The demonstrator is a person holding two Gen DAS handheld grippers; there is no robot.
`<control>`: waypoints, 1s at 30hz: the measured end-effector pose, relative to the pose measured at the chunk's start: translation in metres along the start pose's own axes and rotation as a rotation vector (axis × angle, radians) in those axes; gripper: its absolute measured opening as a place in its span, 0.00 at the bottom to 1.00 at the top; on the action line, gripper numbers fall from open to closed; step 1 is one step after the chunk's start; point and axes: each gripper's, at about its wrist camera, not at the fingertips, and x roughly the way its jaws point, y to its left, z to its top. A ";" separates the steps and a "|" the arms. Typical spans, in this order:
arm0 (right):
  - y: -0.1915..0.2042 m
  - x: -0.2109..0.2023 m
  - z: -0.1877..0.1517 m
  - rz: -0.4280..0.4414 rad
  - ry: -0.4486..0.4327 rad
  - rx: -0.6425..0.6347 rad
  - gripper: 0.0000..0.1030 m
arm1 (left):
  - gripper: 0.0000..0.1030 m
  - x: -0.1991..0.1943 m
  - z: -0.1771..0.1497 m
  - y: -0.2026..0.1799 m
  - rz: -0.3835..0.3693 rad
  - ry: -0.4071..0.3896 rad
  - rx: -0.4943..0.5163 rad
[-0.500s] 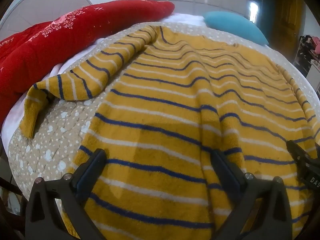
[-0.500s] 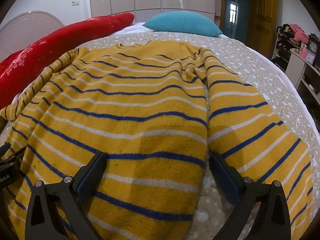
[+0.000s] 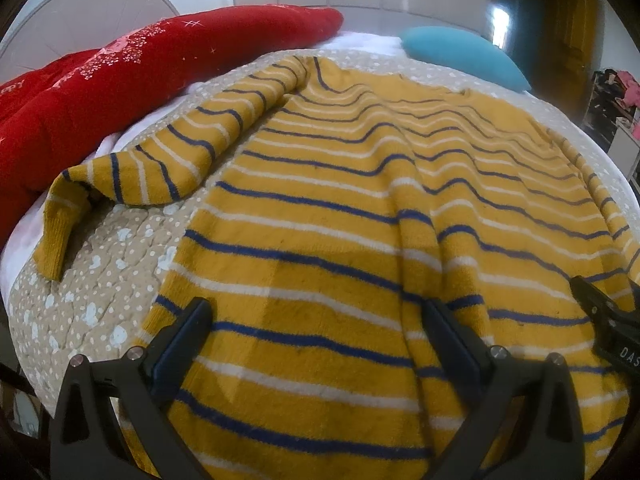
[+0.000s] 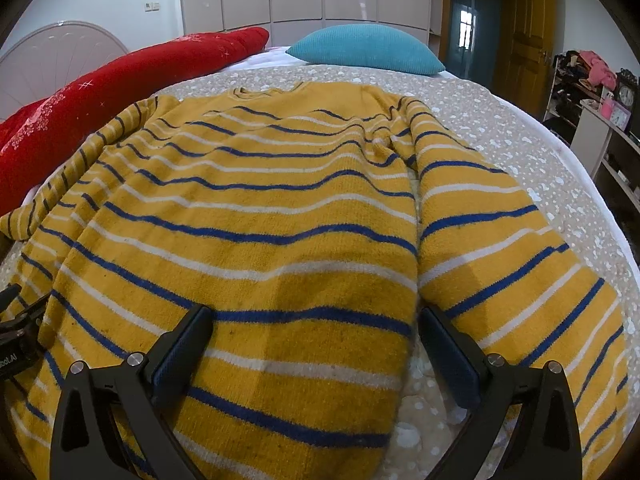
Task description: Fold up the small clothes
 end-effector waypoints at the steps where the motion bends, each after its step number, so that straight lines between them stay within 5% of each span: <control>1: -0.003 0.000 0.000 0.001 0.001 0.001 1.00 | 1.00 0.001 0.001 0.002 -0.007 -0.003 -0.004; 30: 0.017 -0.004 -0.002 0.025 -0.047 0.022 1.00 | 1.00 -0.008 -0.007 0.003 -0.022 -0.083 -0.026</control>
